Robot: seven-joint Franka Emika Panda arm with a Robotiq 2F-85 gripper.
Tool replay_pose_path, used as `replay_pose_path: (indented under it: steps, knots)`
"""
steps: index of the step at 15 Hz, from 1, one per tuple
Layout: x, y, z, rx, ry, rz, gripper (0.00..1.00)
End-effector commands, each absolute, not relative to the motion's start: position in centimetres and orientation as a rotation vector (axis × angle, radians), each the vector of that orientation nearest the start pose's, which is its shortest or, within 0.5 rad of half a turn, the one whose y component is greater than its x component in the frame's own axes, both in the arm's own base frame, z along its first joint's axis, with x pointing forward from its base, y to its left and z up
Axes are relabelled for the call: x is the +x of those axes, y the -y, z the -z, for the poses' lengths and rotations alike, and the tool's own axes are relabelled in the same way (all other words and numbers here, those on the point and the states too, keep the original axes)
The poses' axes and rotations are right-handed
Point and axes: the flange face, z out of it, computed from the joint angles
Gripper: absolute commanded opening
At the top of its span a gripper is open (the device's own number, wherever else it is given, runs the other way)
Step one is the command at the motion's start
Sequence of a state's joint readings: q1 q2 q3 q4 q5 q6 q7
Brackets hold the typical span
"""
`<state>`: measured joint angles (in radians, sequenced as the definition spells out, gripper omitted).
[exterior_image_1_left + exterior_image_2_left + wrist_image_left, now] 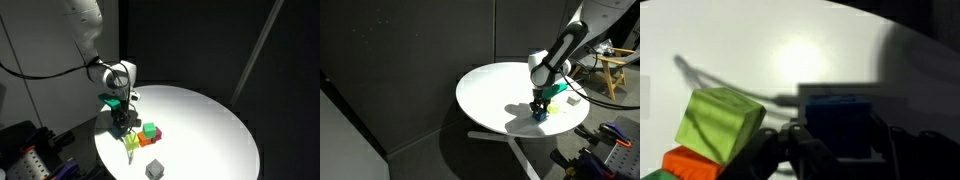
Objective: Put the blue block on top of the yellow block.
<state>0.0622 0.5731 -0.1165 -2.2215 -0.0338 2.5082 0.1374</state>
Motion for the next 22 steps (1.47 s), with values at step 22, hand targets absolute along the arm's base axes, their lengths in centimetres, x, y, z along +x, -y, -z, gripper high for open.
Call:
replay_pose_path:
  steps: [22]
  knots:
    - [49.2,4.6,-18.9,-3.222,-0.691,-0.441,0.32]
